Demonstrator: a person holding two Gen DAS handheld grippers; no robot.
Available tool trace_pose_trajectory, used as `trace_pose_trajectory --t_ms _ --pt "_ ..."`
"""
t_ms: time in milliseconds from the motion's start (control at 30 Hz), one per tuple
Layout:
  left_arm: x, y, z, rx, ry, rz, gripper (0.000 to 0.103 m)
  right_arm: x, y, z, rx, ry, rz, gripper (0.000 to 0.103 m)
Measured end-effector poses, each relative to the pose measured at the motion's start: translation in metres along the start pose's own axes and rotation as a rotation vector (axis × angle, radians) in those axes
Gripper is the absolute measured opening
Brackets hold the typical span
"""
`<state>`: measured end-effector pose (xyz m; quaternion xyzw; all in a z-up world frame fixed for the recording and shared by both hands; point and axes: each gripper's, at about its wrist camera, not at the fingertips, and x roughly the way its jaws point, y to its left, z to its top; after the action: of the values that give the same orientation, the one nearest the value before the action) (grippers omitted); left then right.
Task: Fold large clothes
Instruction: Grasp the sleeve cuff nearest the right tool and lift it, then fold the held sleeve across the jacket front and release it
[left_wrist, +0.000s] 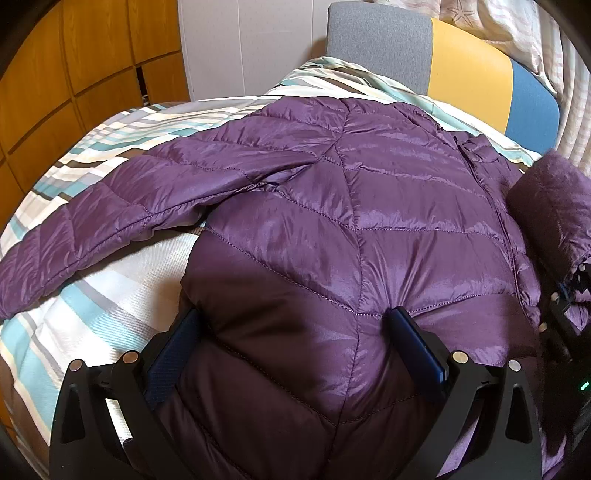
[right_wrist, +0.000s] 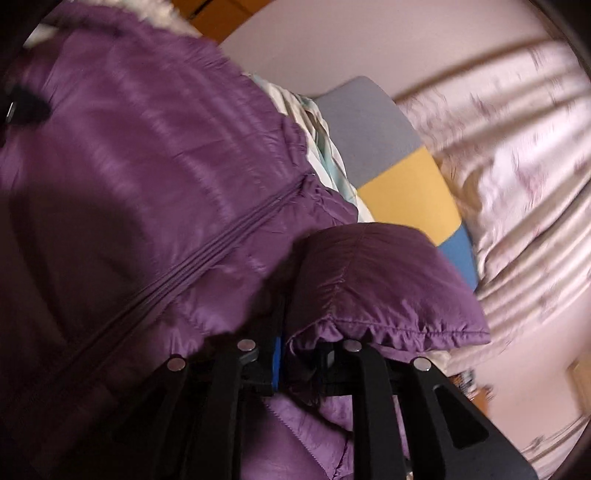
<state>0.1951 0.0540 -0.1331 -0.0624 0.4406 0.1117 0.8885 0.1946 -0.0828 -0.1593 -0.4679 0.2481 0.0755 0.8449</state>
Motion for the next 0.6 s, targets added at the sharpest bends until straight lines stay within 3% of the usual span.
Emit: trace_pose_trajectory --t_ms 167,267,367,467,533,600 --pt "0.000 -0.001 0.000 0.000 0.004 -0.001 0.100 0.007 0.007 -0.002 -0.055 -0.018 -0.095 0.033" --pt "-0.001 0.001 0.002 -0.008 0.017 -0.017 0.100 0.009 0.004 -0.006 -0.074 -0.031 -0.107 0.042" --pt "-0.007 0.005 0.007 -0.020 0.028 -0.053 0.100 0.005 -0.021 -0.012 0.061 -0.033 -0.003 0.061" --pt "-0.025 0.002 0.015 -0.041 -0.008 -0.088 0.100 0.003 -0.064 -0.037 0.320 -0.020 0.173 0.063" --pt "-0.042 -0.006 0.022 -0.053 -0.065 -0.134 0.100 0.005 -0.089 -0.059 0.478 -0.007 0.240 0.063" --pt "-0.054 -0.021 0.030 -0.043 -0.118 -0.163 0.100 0.010 -0.109 -0.077 0.602 0.010 0.239 0.066"
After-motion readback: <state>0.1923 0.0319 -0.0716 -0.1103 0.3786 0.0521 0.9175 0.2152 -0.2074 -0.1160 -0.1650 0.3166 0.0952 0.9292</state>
